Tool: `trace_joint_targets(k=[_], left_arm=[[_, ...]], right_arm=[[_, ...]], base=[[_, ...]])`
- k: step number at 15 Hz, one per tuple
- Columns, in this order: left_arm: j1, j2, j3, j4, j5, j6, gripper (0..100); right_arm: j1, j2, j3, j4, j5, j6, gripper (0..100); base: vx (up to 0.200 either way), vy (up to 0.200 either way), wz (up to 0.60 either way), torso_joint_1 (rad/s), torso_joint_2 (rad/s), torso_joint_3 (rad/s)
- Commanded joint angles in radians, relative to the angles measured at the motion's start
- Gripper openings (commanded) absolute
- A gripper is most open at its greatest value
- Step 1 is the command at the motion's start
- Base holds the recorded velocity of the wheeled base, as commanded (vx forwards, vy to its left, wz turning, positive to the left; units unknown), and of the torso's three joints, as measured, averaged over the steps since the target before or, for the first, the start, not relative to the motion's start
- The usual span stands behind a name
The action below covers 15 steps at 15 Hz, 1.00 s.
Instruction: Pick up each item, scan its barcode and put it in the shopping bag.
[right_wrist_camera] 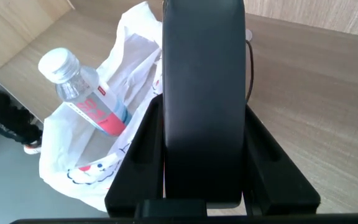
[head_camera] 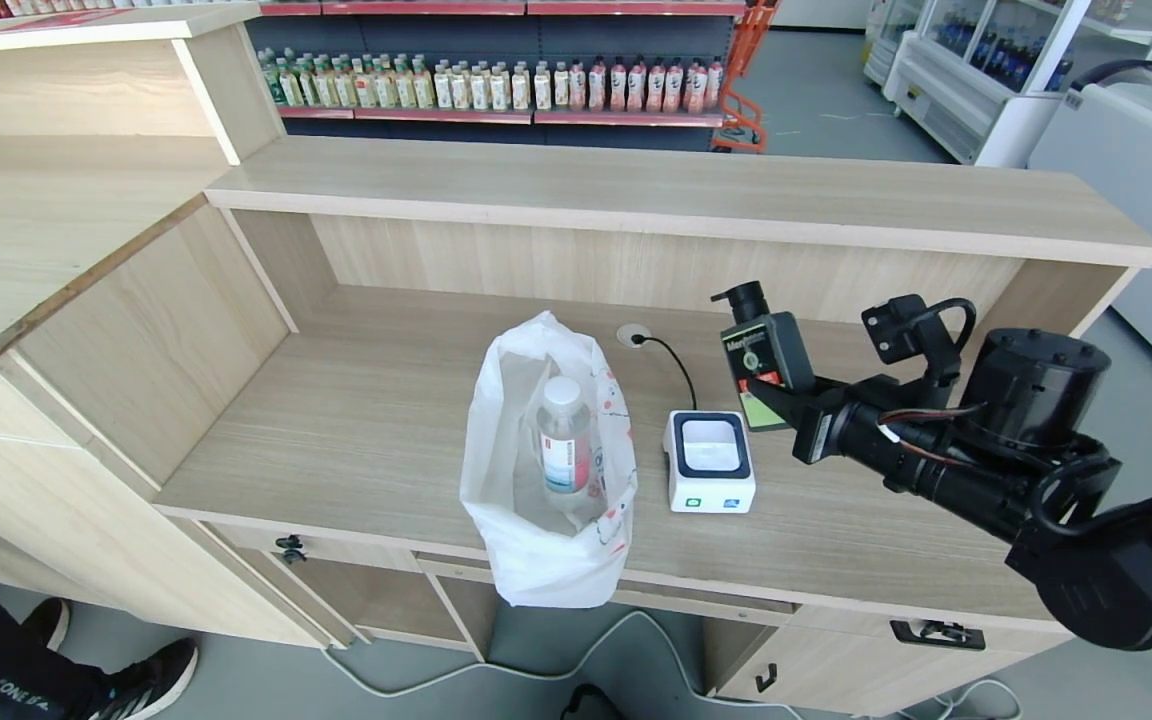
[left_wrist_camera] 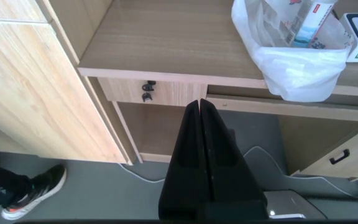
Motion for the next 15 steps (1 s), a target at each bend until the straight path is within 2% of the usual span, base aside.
trace_joint_targets(k=[1, 3, 6, 13, 15], left_arm=[[0.001, 0.0, 0.0, 0.0, 0.0, 0.0, 0], [0.001, 0.0, 0.0, 0.0, 0.0, 0.0, 0], [0.001, 0.0, 0.0, 0.0, 0.0, 0.002, 0], [0.001, 0.0, 0.0, 0.0, 0.0, 0.0, 0], [0.001, 0.0, 0.0, 0.0, 0.0, 0.002, 0]], right_arm=[[0.021, 0.049, -0.03, -0.002, -0.001, 0.008, 0], [0.048, 0.08, -0.075, 0.0, -0.005, 0.01, 0], [0.064, 0.08, -0.073, 0.0, -0.007, 0.008, 0], [0.068, 0.149, -0.121, -0.002, -0.002, 0.01, 0], [0.077, 0.17, -0.147, 0.0, -0.004, 0.01, 0]], base=[[0.0, 0.0, 0.0, 0.0, 0.0, 0.0], [0.0, 0.0, 0.0, 0.0, 0.0, 0.0], [0.0, 0.0, 0.0, 0.0, 0.0, 0.0], [0.0, 0.0, 0.0, 0.0, 0.0, 0.0], [0.0, 0.2, 0.0, 0.002, 0.0, 0.002]])
